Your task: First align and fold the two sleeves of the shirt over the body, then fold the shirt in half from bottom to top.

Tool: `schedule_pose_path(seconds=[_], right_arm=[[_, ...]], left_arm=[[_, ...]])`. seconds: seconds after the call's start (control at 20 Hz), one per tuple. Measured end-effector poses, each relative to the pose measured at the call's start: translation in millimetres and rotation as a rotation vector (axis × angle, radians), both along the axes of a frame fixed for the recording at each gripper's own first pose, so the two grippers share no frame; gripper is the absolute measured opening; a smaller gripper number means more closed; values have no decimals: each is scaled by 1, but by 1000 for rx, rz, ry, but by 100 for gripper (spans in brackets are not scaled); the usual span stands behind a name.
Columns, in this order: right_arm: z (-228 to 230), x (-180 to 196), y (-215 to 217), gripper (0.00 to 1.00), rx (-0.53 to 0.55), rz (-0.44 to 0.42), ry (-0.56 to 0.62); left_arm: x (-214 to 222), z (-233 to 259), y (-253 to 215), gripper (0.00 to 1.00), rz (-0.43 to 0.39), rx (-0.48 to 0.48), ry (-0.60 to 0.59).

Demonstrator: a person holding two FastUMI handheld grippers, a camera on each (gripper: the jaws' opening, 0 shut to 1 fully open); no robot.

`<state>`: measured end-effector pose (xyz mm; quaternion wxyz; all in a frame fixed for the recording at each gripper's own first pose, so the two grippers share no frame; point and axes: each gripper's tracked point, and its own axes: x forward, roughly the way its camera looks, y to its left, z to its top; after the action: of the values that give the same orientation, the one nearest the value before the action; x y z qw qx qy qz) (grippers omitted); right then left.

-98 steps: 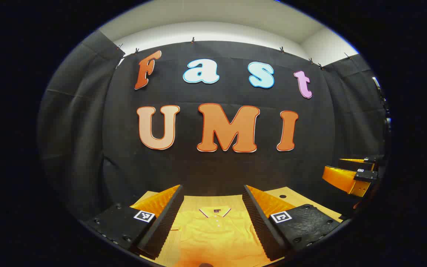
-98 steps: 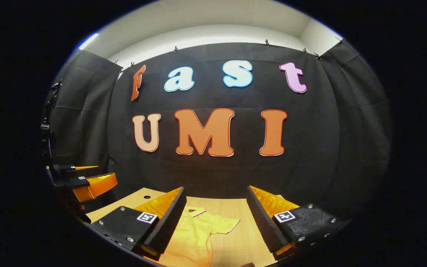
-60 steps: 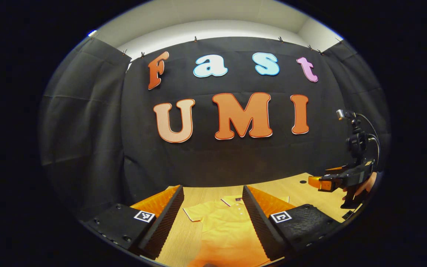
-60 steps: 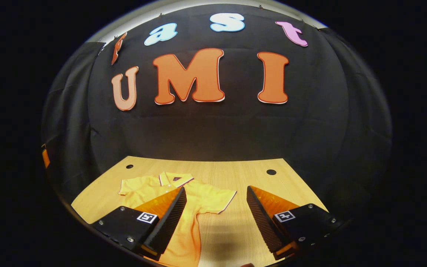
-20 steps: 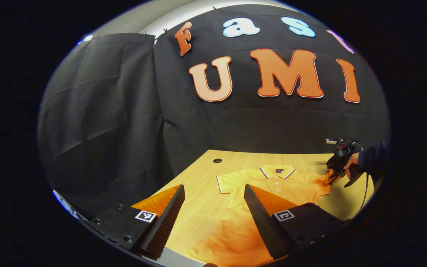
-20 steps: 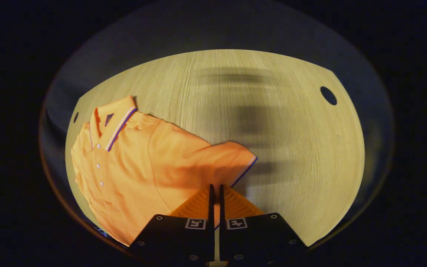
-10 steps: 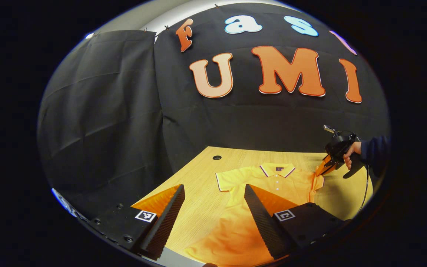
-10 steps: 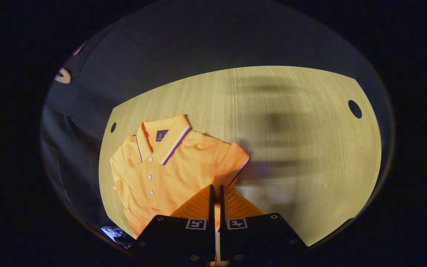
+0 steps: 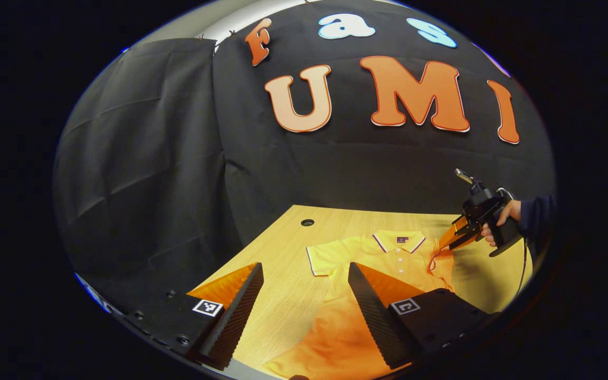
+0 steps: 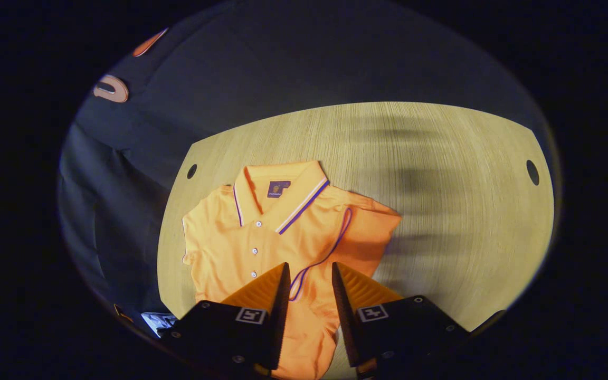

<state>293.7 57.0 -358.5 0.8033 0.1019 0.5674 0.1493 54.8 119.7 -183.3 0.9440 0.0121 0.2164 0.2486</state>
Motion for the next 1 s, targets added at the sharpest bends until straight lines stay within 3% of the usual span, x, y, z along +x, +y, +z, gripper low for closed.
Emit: schedule_pose_path(seconds=[0.05, 0.1, 0.25, 0.3, 0.35, 0.4, 0.6, 0.8, 1.0], right_arm=[[3, -1, -1, 57, -13, 6, -13], [8, -3, -3, 58, -21, 8, -32], [28, -10, -5, 76, -33, -7, -91], [34, -13, -5, 78, -34, -22, -111], [40, -16, -5, 71, -31, -38, -134], [46, -20, -6, 83, -36, -62, -152], [69, -53, -1, 88, -24, -144, -217], [76, -88, -6, 92, -67, -218, -267], [92, -116, -15, 96, -78, -338, -309]], left_arm=[[7, -8, 5, 99, -7, -26, 13], [14, -15, 9, 99, -16, -53, 28], [36, -31, 26, 100, -55, -74, 63], [46, -36, 30, 99, -82, -81, 64], [54, -38, 30, 99, -113, -96, 60], [62, -40, 32, 99, -139, -115, 59], [85, -66, 46, 99, -212, -227, 138], [110, -102, 62, 99, -234, -381, 242], [141, -131, 79, 98, -239, -470, 356]])
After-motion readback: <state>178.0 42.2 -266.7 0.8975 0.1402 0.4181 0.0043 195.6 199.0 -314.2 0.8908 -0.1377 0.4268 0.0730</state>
